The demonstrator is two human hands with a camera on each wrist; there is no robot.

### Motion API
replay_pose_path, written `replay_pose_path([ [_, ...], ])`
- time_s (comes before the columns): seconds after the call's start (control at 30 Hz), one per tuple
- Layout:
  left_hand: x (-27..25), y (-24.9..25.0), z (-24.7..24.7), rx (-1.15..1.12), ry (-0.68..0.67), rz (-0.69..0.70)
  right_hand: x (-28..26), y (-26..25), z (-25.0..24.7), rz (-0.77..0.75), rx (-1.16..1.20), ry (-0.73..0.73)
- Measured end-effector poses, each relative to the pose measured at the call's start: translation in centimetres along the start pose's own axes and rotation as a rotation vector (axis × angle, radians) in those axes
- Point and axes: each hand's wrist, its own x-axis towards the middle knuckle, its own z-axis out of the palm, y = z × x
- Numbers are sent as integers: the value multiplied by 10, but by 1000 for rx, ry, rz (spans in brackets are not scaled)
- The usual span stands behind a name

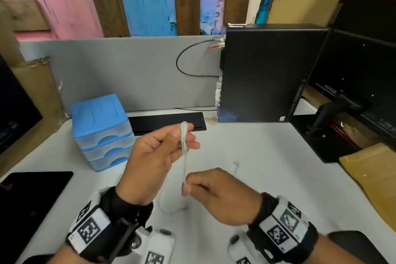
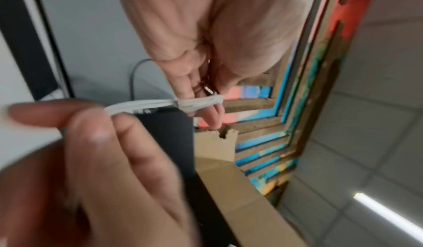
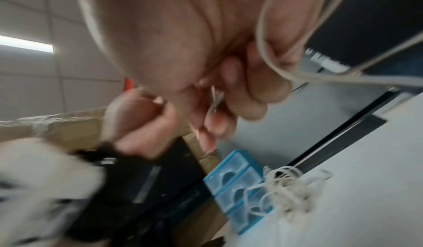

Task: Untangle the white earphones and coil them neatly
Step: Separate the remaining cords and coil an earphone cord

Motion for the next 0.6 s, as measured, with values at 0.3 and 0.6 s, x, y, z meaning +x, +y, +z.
replay_pose_path([
  [0.3,-8,-37,-1,432,-184,23,5,-5,-56,-52,328,484],
  [0.6,-3,-13,-2,261,4,155,-2,-5,16,-1,203,-61],
])
